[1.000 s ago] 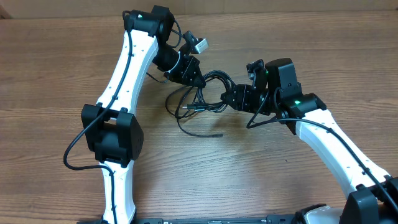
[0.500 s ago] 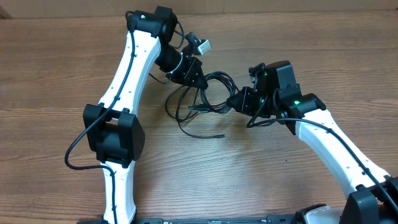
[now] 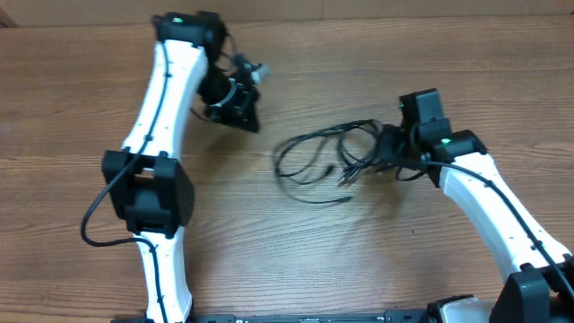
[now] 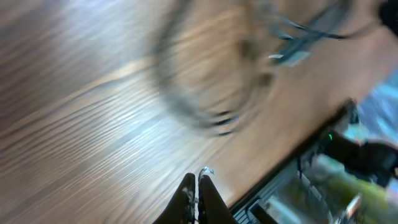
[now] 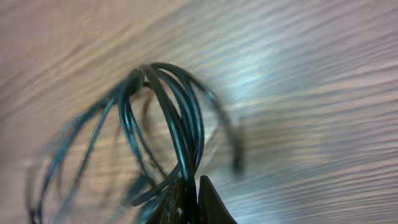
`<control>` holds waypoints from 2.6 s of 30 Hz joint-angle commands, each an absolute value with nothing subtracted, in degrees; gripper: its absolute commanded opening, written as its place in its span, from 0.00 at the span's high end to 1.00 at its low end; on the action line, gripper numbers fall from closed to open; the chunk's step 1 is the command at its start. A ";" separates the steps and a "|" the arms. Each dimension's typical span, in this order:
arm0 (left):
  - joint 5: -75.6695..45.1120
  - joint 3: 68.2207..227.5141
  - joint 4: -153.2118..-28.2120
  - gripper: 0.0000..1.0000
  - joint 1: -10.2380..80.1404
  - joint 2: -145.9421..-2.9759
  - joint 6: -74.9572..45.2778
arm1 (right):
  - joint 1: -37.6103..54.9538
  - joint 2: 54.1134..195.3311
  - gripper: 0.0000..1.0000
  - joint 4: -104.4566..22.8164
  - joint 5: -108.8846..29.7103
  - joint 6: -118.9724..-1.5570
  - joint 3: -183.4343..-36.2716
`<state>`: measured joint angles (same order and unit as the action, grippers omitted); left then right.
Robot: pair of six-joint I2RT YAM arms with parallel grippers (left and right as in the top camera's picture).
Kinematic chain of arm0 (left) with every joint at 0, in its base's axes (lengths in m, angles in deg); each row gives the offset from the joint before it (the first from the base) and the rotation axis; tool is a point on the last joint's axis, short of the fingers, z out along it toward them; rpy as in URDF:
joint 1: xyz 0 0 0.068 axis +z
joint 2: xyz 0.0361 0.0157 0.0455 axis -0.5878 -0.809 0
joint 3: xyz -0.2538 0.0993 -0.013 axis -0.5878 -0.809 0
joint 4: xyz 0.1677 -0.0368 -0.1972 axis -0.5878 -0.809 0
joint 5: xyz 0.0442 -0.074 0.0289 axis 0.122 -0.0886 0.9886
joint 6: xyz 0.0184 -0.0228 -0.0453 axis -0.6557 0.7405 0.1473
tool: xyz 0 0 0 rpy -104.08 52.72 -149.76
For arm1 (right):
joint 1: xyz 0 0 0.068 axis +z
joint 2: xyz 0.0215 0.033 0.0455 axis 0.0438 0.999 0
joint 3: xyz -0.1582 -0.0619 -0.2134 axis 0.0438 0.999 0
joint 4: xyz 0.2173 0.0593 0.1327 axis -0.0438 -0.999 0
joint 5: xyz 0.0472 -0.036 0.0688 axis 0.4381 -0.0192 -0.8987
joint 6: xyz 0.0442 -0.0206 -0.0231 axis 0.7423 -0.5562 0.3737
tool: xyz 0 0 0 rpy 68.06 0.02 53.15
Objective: Untangle cables
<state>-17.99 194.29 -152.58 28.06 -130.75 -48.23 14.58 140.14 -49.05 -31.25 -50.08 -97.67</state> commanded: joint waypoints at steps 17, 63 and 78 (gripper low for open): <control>-24.72 195.45 -147.68 0.95 24.43 -127.93 -47.90 | 23.35 137.26 0.91 -51.96 -40.98 -62.84 -103.57; -0.50 169.77 -113.78 0.42 -1.43 -128.06 -54.98 | 4.99 136.86 0.26 -64.79 -40.23 -59.63 -105.86; 1.44 162.23 -109.74 0.75 -1.43 -128.06 -54.70 | 4.99 136.86 0.26 -65.42 -40.25 -59.61 -105.86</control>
<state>0.28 163.32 -109.80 -1.47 -129.68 -54.06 5.12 138.33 -65.33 -40.14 -59.22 -104.38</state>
